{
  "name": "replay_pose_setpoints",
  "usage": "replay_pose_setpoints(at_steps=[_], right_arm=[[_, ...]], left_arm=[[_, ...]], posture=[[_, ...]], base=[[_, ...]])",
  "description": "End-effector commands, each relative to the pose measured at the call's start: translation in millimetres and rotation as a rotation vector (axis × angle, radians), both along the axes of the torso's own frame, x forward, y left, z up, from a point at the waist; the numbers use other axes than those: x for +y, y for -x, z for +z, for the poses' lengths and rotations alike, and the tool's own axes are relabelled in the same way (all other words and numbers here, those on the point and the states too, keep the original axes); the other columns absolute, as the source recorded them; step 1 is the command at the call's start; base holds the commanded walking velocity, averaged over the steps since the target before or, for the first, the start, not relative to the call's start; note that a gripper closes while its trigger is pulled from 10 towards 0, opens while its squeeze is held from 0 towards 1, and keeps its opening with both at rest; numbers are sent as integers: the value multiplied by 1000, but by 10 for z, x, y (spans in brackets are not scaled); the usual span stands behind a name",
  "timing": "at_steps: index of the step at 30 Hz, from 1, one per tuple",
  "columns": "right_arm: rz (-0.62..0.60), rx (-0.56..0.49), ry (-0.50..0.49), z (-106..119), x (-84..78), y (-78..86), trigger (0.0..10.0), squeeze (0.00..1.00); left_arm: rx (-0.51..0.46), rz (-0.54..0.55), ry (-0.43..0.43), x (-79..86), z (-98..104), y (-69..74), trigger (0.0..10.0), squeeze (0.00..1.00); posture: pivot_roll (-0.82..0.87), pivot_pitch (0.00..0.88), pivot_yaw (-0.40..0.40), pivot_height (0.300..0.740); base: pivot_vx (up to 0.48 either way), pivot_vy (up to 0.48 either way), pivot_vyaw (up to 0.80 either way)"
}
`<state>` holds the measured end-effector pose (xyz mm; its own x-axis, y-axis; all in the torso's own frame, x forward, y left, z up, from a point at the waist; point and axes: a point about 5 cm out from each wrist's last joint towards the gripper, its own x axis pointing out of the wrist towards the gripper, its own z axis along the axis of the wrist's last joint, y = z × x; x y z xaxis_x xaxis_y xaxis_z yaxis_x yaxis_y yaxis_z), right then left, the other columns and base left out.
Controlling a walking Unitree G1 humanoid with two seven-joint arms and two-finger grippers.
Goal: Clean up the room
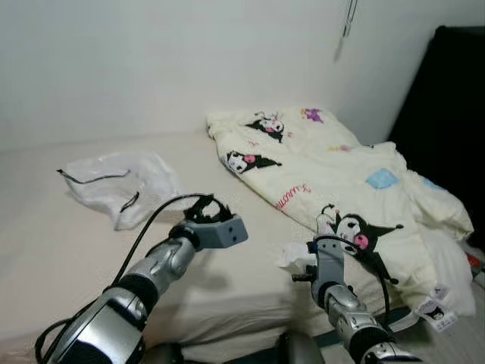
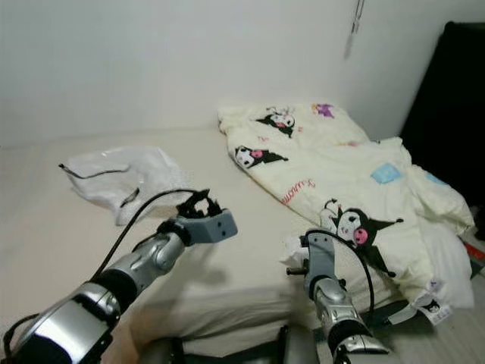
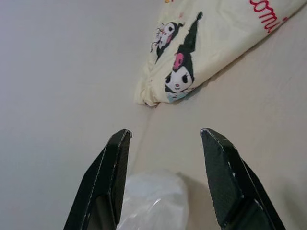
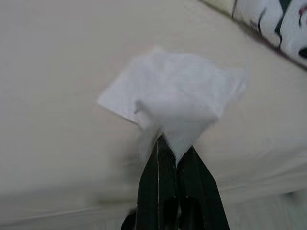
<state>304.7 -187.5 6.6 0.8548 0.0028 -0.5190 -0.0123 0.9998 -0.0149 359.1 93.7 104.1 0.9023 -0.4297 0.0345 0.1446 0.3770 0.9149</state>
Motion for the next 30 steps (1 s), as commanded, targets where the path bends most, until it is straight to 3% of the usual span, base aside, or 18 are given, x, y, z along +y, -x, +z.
replay_pose_setpoints(at_steps=[1, 7, 11, 21, 25, 27, 30], right_arm=[[-7, -25, -18, 8, 33, 3, 10000, 0], [-14, -55, -41, 7, 71, 20, 10000, 0], [-17, -69, -59, 3, 102, 42, 10000, 0], [-11, -101, -82, 17, 153, 105, 10000, 0], [10, -214, -134, 212, 208, 192, 10000, 0], [10, -214, -134, 212, 208, 192, 10000, 0], [75, -359, -205, 523, 349, 267, 10000, 0]], left_arm=[[-18, 27, -56, 44, 4, -29, 10000, 0], [-38, 117, -93, 116, 92, -128, 10000, 0], [-69, 169, -165, 176, 177, -203, 10000, 0], [-89, 187, -296, 265, 272, -280, 10000, 0], [-100, 193, -342, 299, 340, -320, 10000, 0], [-100, 193, -342, 299, 340, -320, 10000, 0], [-134, 245, -296, 385, 482, -377, 10000, 0]], posture=[[-74, 20, -14, 525], [-81, 47, -2, 520], [-89, 94, 13, 520], [-128, 173, 43, 520], [-162, 250, 57, 500], [-162, 250, 57, 500], [-186, 309, 54, 495]], base=[[0, 0, 0], [0, 0, 0], [0, 0, 0], [0, 0, 0], [0, 0, 0], [0, 0, 0], [0, 0, 0]])
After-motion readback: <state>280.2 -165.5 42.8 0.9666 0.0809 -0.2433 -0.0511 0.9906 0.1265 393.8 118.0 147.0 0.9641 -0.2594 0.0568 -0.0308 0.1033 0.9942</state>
